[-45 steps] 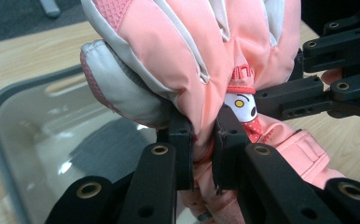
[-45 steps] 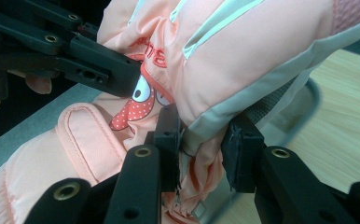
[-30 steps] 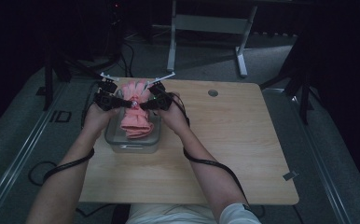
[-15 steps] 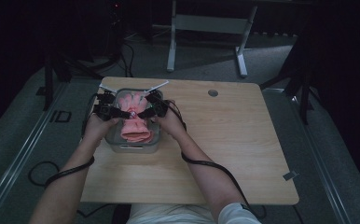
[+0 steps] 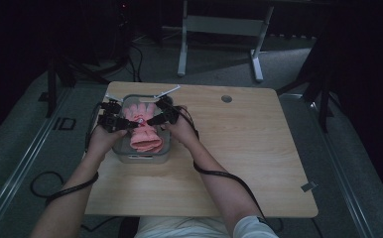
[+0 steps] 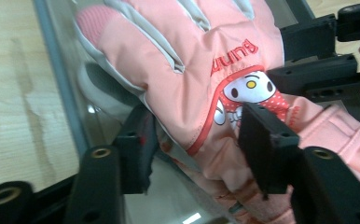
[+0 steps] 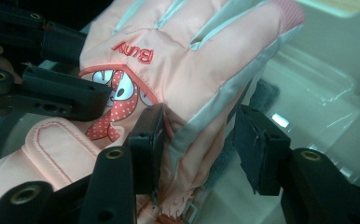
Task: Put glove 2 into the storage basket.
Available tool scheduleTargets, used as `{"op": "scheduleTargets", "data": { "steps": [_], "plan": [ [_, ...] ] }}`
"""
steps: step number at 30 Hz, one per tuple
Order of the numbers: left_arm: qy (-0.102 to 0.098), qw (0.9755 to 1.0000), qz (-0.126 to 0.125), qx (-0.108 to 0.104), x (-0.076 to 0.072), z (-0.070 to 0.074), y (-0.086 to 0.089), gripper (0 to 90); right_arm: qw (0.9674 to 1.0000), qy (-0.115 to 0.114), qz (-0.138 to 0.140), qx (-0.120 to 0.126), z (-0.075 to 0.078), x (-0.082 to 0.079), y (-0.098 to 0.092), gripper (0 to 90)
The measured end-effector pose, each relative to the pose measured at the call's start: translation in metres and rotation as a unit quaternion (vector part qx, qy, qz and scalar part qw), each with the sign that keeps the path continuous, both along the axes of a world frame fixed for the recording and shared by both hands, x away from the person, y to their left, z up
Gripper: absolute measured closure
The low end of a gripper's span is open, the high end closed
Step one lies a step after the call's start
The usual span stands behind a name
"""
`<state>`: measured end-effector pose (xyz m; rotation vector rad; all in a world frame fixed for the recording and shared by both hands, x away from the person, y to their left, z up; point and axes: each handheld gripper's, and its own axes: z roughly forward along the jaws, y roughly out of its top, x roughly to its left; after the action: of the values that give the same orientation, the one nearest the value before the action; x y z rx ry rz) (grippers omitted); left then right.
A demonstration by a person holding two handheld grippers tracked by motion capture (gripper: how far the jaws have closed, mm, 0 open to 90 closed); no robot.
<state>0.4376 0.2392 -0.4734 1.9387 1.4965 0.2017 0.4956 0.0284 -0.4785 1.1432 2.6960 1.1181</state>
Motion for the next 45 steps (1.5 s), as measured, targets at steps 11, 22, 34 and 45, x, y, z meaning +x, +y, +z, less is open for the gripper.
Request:
{"op": "scheduleTargets", "data": {
  "steps": [11,22,34,45],
  "plan": [
    [-0.022,0.9996,0.014,0.010,-0.008,0.005,0.008,37.1,0.9998,-0.013,0.002,0.012,0.012,-0.003,-0.001,49.8],
    [-0.054,0.9985,0.007,0.004,-0.016,0.024,0.003,37.0,0.9992,-0.023,0.006,0.031,0.028,-0.006,-0.013,46.0],
    [-0.079,0.9955,-0.049,-0.013,-0.035,0.040,-0.026,38.7,0.9978,-0.042,0.022,0.046,0.044,-0.023,-0.044,39.2],
    [-0.103,0.9889,-0.104,-0.023,-0.052,0.048,-0.060,37.5,0.9959,-0.058,0.024,0.065,0.047,-0.030,-0.077,23.1]
  ]
}}
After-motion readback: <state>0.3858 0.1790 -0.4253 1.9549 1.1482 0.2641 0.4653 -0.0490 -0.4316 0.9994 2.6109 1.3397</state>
